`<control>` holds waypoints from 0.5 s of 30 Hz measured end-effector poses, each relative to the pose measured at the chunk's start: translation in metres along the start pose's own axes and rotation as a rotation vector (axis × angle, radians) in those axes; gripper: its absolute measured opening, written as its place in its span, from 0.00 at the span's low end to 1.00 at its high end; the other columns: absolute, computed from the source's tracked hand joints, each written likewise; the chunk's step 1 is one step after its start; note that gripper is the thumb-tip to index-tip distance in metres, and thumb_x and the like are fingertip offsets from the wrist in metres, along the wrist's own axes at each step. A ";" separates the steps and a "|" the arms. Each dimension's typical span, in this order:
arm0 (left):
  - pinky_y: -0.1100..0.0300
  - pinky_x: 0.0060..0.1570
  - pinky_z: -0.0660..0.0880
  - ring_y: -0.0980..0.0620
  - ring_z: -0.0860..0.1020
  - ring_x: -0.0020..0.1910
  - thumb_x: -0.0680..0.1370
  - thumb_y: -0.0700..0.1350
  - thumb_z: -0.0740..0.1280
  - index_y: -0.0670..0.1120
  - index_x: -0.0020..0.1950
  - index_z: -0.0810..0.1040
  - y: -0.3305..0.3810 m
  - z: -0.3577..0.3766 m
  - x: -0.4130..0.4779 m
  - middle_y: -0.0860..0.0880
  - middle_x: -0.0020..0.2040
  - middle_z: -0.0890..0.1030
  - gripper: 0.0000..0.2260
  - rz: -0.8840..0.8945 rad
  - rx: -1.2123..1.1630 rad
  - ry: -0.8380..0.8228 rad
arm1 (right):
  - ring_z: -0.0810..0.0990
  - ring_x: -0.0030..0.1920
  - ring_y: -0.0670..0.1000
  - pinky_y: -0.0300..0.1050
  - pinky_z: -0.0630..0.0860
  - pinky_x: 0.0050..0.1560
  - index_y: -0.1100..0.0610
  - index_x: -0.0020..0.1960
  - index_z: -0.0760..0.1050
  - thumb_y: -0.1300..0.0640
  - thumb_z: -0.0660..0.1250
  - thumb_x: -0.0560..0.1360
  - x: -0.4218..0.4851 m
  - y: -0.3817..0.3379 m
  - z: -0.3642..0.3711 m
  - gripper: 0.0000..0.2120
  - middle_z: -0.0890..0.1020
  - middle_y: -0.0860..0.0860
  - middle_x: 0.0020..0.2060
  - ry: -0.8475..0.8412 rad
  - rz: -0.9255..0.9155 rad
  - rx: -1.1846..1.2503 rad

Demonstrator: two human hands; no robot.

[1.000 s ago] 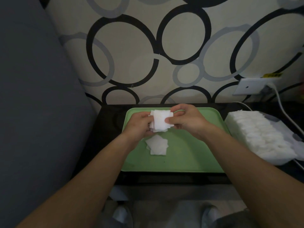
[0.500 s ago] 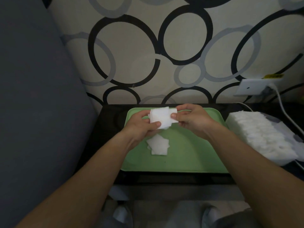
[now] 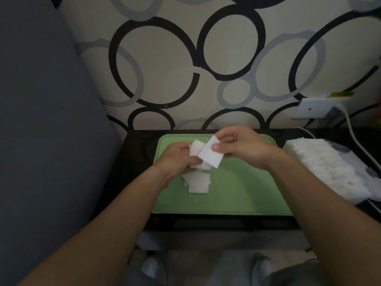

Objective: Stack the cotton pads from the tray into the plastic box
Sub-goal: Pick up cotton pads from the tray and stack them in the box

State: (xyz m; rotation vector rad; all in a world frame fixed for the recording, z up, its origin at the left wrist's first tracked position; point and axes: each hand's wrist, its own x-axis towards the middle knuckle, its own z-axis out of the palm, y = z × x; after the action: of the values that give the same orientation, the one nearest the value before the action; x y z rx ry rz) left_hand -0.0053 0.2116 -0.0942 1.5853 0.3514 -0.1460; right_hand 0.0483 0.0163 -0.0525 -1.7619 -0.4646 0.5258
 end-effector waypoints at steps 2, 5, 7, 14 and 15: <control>0.56 0.48 0.82 0.43 0.83 0.54 0.73 0.32 0.73 0.47 0.54 0.81 0.002 0.004 -0.002 0.42 0.55 0.84 0.14 0.016 0.003 -0.040 | 0.82 0.40 0.50 0.43 0.76 0.41 0.62 0.51 0.82 0.66 0.74 0.71 0.001 -0.001 0.005 0.09 0.86 0.59 0.44 0.019 -0.010 -0.102; 0.57 0.48 0.82 0.46 0.84 0.53 0.74 0.32 0.73 0.46 0.58 0.80 0.004 0.005 -0.005 0.43 0.53 0.85 0.15 0.026 0.006 -0.087 | 0.80 0.36 0.48 0.43 0.74 0.38 0.62 0.48 0.82 0.65 0.77 0.69 0.005 0.001 0.007 0.09 0.85 0.58 0.38 0.060 -0.001 -0.171; 0.58 0.47 0.83 0.48 0.84 0.51 0.75 0.32 0.72 0.44 0.61 0.79 0.005 0.006 -0.006 0.44 0.53 0.85 0.16 0.032 -0.002 -0.105 | 0.80 0.37 0.49 0.45 0.75 0.39 0.62 0.47 0.82 0.64 0.78 0.68 0.007 0.004 0.007 0.10 0.85 0.60 0.39 0.087 0.010 -0.200; 0.60 0.46 0.82 0.48 0.84 0.52 0.77 0.32 0.68 0.42 0.63 0.80 0.006 0.006 -0.007 0.42 0.54 0.85 0.15 0.045 0.024 -0.141 | 0.79 0.34 0.49 0.45 0.75 0.37 0.63 0.47 0.81 0.63 0.79 0.68 0.009 0.008 0.009 0.11 0.83 0.55 0.34 0.126 0.011 -0.221; 0.60 0.45 0.82 0.48 0.84 0.51 0.77 0.32 0.66 0.41 0.62 0.80 0.006 0.005 -0.007 0.42 0.53 0.85 0.14 0.047 0.043 -0.139 | 0.79 0.35 0.49 0.45 0.76 0.38 0.63 0.48 0.80 0.63 0.79 0.68 0.009 0.007 0.010 0.11 0.83 0.56 0.35 0.132 0.013 -0.231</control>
State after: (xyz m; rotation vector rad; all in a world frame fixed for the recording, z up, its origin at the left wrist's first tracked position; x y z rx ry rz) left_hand -0.0094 0.2053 -0.0869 1.6149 0.2043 -0.2275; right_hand 0.0506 0.0276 -0.0627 -2.0078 -0.4342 0.3730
